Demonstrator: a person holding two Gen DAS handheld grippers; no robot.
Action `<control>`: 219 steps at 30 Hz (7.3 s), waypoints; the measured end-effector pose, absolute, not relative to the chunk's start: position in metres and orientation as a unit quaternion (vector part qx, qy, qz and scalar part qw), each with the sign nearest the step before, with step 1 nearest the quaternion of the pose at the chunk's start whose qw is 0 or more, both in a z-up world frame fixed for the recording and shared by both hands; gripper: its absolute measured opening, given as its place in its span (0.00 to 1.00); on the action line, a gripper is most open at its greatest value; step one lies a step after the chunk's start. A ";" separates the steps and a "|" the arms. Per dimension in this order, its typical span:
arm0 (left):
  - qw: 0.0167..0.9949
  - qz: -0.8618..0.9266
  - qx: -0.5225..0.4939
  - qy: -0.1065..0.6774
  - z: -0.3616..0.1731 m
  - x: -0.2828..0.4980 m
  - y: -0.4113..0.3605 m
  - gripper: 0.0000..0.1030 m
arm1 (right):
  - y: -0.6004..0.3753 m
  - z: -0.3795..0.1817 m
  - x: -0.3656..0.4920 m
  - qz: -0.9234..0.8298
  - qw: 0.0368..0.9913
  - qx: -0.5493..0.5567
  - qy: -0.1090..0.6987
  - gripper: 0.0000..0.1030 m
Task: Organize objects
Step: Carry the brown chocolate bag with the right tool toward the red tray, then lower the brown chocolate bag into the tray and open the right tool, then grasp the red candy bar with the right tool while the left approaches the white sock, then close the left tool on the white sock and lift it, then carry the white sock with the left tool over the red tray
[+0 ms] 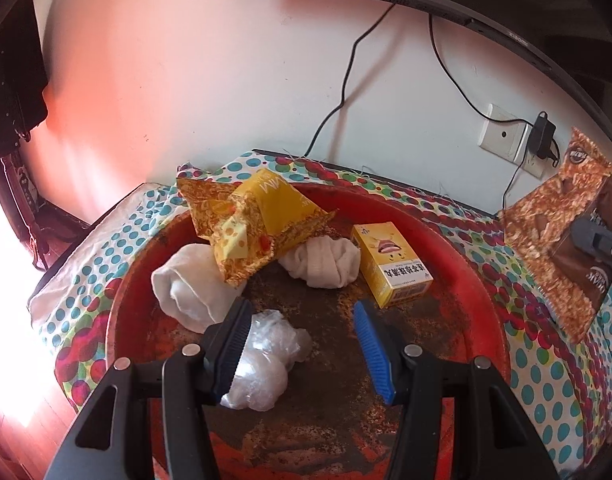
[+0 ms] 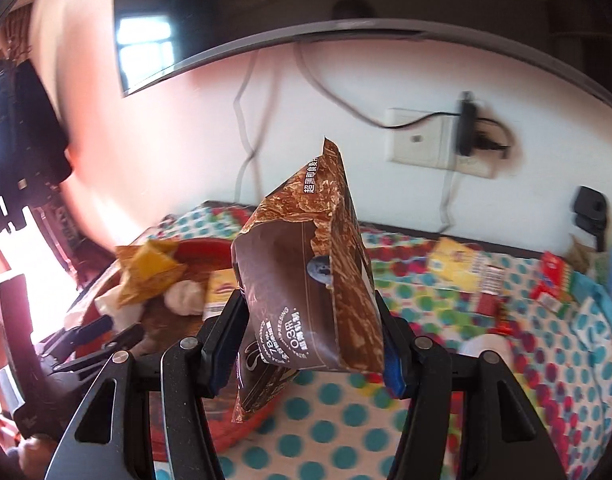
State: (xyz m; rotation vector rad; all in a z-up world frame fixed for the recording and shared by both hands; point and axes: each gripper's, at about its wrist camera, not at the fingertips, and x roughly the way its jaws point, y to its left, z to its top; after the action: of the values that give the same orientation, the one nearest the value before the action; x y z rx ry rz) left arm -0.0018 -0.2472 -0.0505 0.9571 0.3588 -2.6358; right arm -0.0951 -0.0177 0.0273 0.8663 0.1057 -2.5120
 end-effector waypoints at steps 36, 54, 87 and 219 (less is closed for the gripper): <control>0.236 -0.898 0.319 0.191 -0.058 0.013 -0.312 0.53 | -0.174 -0.050 -0.109 -0.841 0.351 0.398 0.103 0.55; 0.234 -0.898 0.327 0.176 -0.060 0.008 -0.303 0.53 | -0.143 -0.052 -0.109 -0.859 0.315 0.392 0.102 0.86; 0.163 -0.937 0.309 -0.012 -0.053 -0.006 -0.211 0.53 | 0.175 -0.063 -0.204 -0.913 0.030 0.402 0.064 0.64; -0.001 -0.926 0.374 0.047 -0.028 -0.043 -0.076 0.43 | 0.227 -0.094 -0.197 -0.901 0.005 0.432 0.035 0.20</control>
State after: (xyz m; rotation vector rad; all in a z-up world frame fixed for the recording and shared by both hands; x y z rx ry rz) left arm -0.0426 -0.0757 -0.0283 1.1766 0.1486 -2.9117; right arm -0.1967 0.2269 -0.0943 1.3527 0.1095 -2.8227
